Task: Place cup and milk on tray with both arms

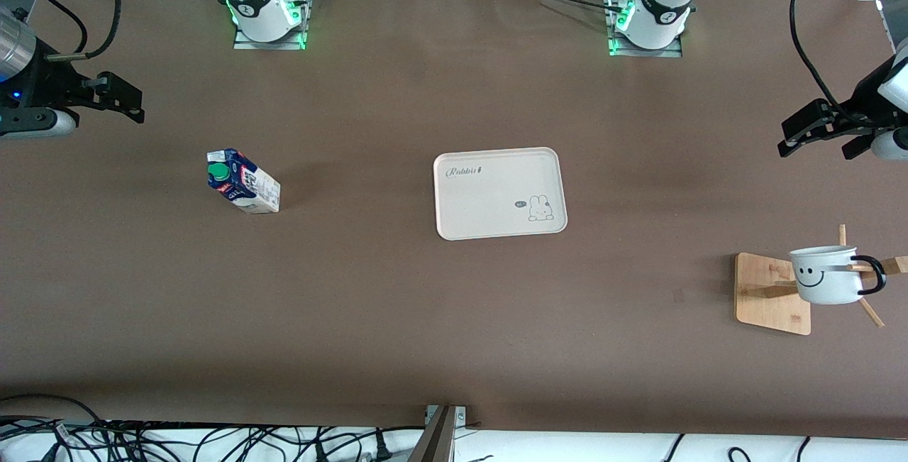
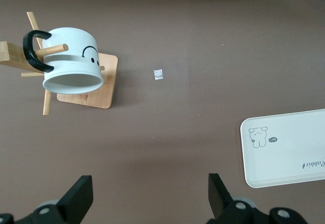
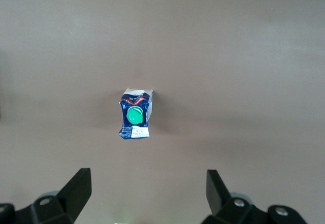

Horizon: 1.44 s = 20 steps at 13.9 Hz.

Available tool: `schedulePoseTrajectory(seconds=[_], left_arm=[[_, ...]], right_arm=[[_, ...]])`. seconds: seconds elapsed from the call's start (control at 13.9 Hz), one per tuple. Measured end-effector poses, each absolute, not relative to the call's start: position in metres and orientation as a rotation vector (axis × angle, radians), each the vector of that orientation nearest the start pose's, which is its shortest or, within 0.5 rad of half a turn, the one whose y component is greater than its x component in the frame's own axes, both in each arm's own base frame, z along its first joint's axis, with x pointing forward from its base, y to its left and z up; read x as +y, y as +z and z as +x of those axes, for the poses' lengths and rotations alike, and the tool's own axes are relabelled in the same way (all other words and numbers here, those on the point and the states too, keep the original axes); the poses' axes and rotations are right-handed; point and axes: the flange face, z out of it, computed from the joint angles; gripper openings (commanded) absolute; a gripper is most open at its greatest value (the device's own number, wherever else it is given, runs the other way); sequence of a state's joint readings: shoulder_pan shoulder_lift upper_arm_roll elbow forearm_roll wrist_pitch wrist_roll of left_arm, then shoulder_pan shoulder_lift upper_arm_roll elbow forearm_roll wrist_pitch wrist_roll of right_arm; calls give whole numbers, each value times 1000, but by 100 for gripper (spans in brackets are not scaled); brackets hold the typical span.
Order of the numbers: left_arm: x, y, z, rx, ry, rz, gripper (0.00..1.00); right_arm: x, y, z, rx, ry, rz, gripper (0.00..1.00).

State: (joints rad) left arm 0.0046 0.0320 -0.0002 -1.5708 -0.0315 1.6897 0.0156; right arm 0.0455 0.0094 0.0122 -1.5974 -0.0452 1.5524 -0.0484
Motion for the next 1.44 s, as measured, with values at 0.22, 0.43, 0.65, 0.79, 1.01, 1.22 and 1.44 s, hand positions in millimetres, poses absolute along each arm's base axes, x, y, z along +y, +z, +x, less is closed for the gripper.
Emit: schedulePoseTrajectory(seconds=[0.22, 0.43, 0.65, 0.79, 1.01, 1.22, 1.44], left_arm=[[-1, 617, 576, 14, -138, -3169, 100], [-2, 615, 577, 17, -132, -3170, 100], [-4, 612, 579, 7, -123, -3171, 100], [-9, 611, 579, -23, -119, -3172, 100], [-16, 610, 582, -23, -120, -3174, 100], [-13, 605, 589, -35, -111, -3174, 100], [-13, 586, 598, -60, -61, -3175, 100]], right_arm=[[27, 605, 554, -170, 86, -3181, 100], [27, 605, 554, -170, 86, -3181, 100], [27, 605, 554, -170, 86, -3181, 100], [27, 605, 554, -170, 86, -3181, 100], [27, 605, 554, -170, 86, -3181, 100], [27, 605, 554, -170, 86, -3181, 100], [27, 605, 554, -170, 86, -3181, 100]])
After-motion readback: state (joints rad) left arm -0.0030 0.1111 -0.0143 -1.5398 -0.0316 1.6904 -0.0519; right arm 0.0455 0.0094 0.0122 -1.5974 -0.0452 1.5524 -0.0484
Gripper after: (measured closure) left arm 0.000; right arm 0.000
